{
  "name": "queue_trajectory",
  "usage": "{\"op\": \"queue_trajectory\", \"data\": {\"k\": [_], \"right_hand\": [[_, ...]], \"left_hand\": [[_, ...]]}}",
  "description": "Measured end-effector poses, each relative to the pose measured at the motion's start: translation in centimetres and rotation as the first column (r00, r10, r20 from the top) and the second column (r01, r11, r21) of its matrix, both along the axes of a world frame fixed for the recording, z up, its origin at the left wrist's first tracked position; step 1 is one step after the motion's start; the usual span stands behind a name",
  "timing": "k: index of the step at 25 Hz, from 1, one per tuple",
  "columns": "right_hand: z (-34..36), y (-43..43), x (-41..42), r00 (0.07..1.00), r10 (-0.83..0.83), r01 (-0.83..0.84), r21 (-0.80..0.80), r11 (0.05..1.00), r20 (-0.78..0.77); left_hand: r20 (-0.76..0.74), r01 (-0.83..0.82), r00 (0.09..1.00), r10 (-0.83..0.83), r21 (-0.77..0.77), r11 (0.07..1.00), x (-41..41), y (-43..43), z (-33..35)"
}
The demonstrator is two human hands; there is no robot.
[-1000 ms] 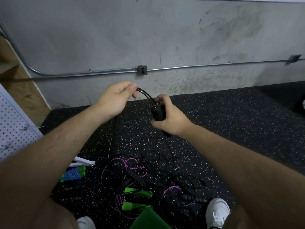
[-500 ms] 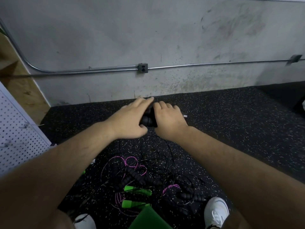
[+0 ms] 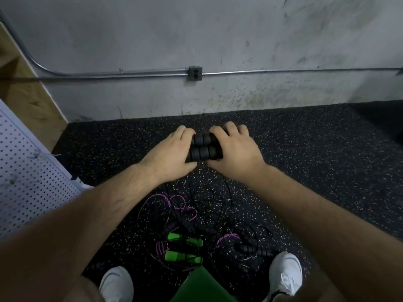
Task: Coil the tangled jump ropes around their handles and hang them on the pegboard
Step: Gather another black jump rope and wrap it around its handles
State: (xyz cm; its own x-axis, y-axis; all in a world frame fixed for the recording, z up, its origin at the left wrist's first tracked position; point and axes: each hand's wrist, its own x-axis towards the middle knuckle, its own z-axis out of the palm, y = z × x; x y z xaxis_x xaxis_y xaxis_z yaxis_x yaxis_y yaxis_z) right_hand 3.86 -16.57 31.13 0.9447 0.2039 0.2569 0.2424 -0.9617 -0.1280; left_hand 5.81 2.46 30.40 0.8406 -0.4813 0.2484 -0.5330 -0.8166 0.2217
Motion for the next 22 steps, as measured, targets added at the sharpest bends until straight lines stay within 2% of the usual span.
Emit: {"op": "queue_trajectory", "data": {"k": [2,6,9,11,15,18,20,22], "right_hand": [[-0.7,-0.1,0.0,0.995,0.065,-0.057,0.099,0.993,-0.078],[-1.7,0.7,-0.1,0.992,0.105,-0.094,0.133,0.987,-0.075],[-2.3,1.1,0.0,0.991,0.129,-0.123,0.145,0.982,-0.033],[-2.7,1.3,0.0,0.991,0.134,-0.127,0.207,0.97,-0.019],[-3.0,2.0,-0.7,0.994,0.113,-0.103,0.373,0.922,-0.006],[-3.6,1.4,-0.2,0.976,0.184,-0.102,0.491,0.865,-0.12],[-4.7,0.8,0.3,0.955,0.171,0.011,0.601,0.799,-0.244],[-5.9,1.3,0.4,0.914,0.149,0.1,0.563,0.82,-0.378]], "left_hand": [[-0.032,-0.037,0.999,0.038,0.03,0.999,0.1,0.5,-0.6],[0.031,-0.089,0.996,0.085,0.162,0.983,0.3,1.5,-1.5],[0.041,-0.014,0.999,0.01,0.097,0.995,-0.3,1.7,-2.5],[0.048,0.027,0.998,-0.03,0.054,0.998,-0.5,1.8,-2.9],[0.105,0.084,0.99,-0.098,0.123,0.989,0.3,2.8,-3.4],[0.136,0.079,0.985,-0.102,0.167,0.983,1.1,3.7,-3.8],[0.126,0.054,0.989,-0.074,0.153,0.987,1.5,4.1,-3.6],[0.106,0.047,0.992,-0.061,0.129,0.991,1.7,4.4,-3.2]]}}
